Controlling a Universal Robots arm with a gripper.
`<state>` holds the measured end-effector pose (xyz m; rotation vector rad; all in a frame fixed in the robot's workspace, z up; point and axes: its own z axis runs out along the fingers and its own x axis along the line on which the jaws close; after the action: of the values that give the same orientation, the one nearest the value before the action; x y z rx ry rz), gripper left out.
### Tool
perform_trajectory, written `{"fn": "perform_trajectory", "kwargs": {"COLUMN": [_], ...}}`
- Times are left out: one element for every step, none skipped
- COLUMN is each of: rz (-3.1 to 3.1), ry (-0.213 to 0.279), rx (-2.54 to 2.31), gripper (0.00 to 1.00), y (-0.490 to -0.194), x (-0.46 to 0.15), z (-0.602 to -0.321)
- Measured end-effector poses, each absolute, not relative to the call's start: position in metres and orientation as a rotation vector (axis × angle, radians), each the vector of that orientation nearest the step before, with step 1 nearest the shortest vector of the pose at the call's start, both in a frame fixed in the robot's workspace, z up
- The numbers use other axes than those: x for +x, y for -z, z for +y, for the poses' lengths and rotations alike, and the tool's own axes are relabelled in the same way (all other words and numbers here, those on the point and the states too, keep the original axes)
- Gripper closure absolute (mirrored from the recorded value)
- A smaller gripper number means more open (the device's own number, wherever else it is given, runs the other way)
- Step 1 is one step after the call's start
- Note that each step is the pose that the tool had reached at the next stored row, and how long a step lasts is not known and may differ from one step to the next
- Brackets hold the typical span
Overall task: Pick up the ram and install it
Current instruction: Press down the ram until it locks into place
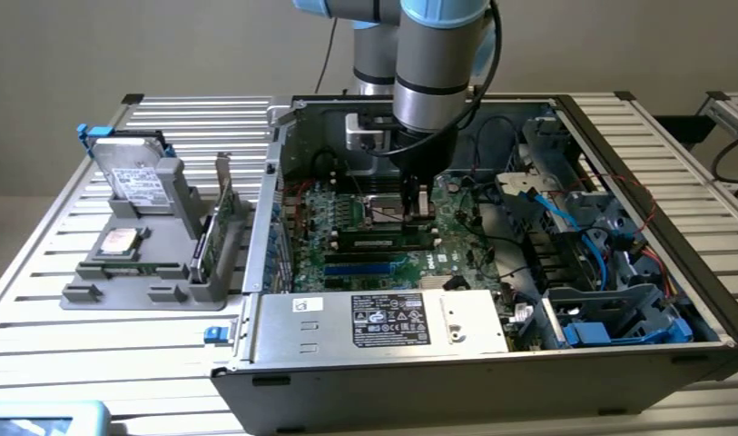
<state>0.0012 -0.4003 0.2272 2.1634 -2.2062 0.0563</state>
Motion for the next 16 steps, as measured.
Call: {"fn": "perform_trajectory", "kwargs": {"rz": [-2.206, -2.206, -2.207, -2.206, -2.206, -2.206, -2.206, -2.207, -2.207, -2.207, -2.207, -2.207, -2.207, -2.208, -2.208, -2.208], "ry": [-0.056, -0.056, -0.056, -0.056, -0.056, -0.056, -0.056, -0.056, -0.054, -0.055, -0.055, -0.054, -0.054, -0.053, -0.052, -0.051], "rx": [2.163, 2.164, 2.164, 2.164, 2.164, 2.164, 2.164, 2.164, 2.164, 2.164, 2.164, 2.164, 2.164, 2.165, 2.165, 2.165], "gripper": [0.89, 0.89, 0.89, 0.89, 0.89, 0.89, 0.89, 0.89, 0.89, 0.89, 0.89, 0.89, 0.89, 0.89, 0.89, 0.89], "y": [-0.227, -0.227, -0.226, -0.226, -0.226, -0.226, -0.226, -0.226, -0.227, -0.23, -0.232, -0.233, -0.234, -0.234, -0.234, -0.234], "x": [0.001, 0.001, 0.001, 0.001, 0.001, 0.001, 0.001, 0.001, 0.0, -0.001, -0.002, -0.005, -0.008, -0.012, -0.016, -0.02], "z": [-0.4, -0.4, -0.4, -0.4, -0.4, -0.4, -0.4, -0.4, -0.4, -0.4, -0.4, -0.4, -0.4, -0.4, -0.4, -0.4]}}
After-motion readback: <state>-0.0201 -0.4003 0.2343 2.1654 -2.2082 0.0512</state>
